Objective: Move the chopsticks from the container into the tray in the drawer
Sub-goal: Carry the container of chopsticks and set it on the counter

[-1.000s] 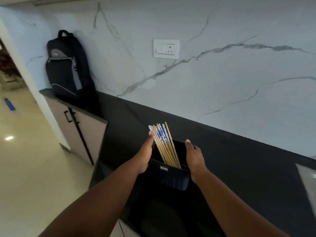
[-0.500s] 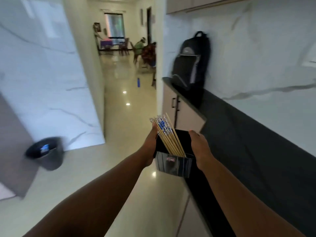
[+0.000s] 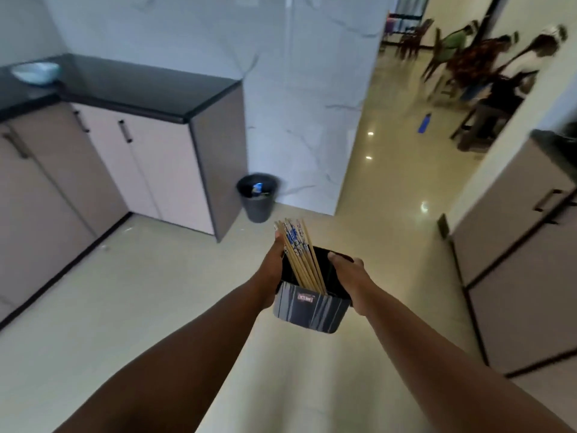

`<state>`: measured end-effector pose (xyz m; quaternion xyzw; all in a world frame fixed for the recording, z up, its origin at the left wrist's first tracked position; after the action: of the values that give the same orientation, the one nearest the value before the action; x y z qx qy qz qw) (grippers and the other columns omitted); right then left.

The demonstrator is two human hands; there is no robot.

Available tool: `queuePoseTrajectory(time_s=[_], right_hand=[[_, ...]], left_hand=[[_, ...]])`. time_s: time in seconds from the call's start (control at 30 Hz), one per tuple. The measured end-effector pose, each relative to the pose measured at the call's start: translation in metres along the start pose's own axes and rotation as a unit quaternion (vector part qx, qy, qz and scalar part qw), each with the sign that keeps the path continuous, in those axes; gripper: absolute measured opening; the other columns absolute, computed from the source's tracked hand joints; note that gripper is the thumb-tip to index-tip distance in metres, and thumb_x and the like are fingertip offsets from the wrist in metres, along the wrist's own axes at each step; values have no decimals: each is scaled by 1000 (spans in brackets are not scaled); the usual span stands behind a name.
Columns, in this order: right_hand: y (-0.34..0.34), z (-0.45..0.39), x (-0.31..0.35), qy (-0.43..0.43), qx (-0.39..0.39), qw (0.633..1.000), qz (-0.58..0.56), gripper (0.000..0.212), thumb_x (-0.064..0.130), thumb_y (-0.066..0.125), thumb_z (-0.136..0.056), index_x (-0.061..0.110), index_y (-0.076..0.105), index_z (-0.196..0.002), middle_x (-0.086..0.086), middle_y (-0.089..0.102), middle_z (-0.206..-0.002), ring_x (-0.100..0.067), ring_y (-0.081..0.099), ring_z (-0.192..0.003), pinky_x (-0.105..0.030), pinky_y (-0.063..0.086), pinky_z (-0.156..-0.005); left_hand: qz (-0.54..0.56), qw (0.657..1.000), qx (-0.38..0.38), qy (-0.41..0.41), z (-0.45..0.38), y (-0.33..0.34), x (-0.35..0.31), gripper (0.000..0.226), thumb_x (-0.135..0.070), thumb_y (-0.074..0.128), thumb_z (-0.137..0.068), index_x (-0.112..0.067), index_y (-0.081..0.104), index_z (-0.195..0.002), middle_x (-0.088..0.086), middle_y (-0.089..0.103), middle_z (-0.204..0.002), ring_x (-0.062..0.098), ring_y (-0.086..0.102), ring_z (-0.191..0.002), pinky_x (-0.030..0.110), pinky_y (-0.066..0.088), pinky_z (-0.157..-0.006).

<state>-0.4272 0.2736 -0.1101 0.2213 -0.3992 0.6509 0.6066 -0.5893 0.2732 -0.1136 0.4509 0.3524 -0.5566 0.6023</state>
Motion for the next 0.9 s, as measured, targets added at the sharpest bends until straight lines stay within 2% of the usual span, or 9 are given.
queuePoseTrajectory(time_s=[0.07,0.1,0.23,0.3,0.4,0.47,0.57,0.7,0.9], right_hand=[[68,-2,3,28,29,999,23,61,47,56,-90,17,32,-138,-15,53,-117,-27,57,-91,-26,37,-58],[102,-1,4,38,43,998,39,62,47,56,-90,18,31,-139,-15,52,-121,-29,55,-98,-27,37,-62],[230,11,14,72,121,984,111,65,47,57,-89,26,26,-142,-14,48,-129,-34,50,-110,-45,43,-88],[283,23,19,100,160,970,154,68,46,60,-88,28,22,-142,-17,40,-142,-41,43,-124,-62,38,-98],[360,36,29,111,236,942,211,73,47,65,-85,26,24,-141,-19,35,-147,-48,39,-129,-71,39,-92],[411,44,36,103,285,920,247,74,49,66,-82,25,27,-140,-18,37,-146,-49,41,-126,-72,43,-84],[488,58,49,88,346,883,304,77,53,66,-79,24,30,-140,-17,39,-144,-49,42,-125,-70,47,-69],[584,83,72,56,419,834,353,74,56,63,-78,25,33,-138,-14,42,-142,-47,45,-122,-65,50,-58],[714,129,131,6,503,760,412,72,62,61,-76,24,40,-134,-15,46,-139,-46,47,-121,-72,49,-73]], left_hand=[[-14,999,-28,-11,2,-67,7,69,-63,14,-95,-20,52,-134,4,65,-122,12,65,-101,26,50,-86],[-13,999,-44,-19,4,-101,11,67,-62,15,-96,-21,49,-137,6,61,-130,16,62,-108,28,47,-91],[20,992,-118,-32,29,-224,20,64,-59,18,-97,-18,52,-131,3,62,-122,13,64,-100,23,51,-80],[52,985,-157,-40,42,-277,21,68,-65,22,-94,-18,57,-127,5,65,-122,18,66,-103,34,52,-92],[65,969,-236,-39,65,-349,22,62,-66,21,-93,-25,63,-113,2,68,-110,15,66,-98,33,49,-91],[78,953,-288,-44,83,-393,22,67,-67,19,-93,-24,64,-117,3,66,-115,16,63,-102,35,44,-98],[94,929,-354,-58,108,-457,26,73,-69,18,-91,-21,64,-122,6,64,-125,22,60,-113,43,35,-109],[117,893,-432,-44,137,-537,11,71,-70,20,-91,-22,68,-112,4,67,-120,20,62,-109,42,34,-109],[135,832,-538,-12,177,-640,-28,74,-75,24,-87,-23,65,-120,5,67,-121,21,62,-112,48,32,-110]])
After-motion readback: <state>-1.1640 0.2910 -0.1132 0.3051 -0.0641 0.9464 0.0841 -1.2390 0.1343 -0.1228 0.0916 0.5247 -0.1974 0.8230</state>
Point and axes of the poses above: each hand's wrist, its own z-axis away from the middle knuckle, its own y-axis out of the palm, x = y × z, the point moved 5 cm from there along -z, towards the middle knuckle
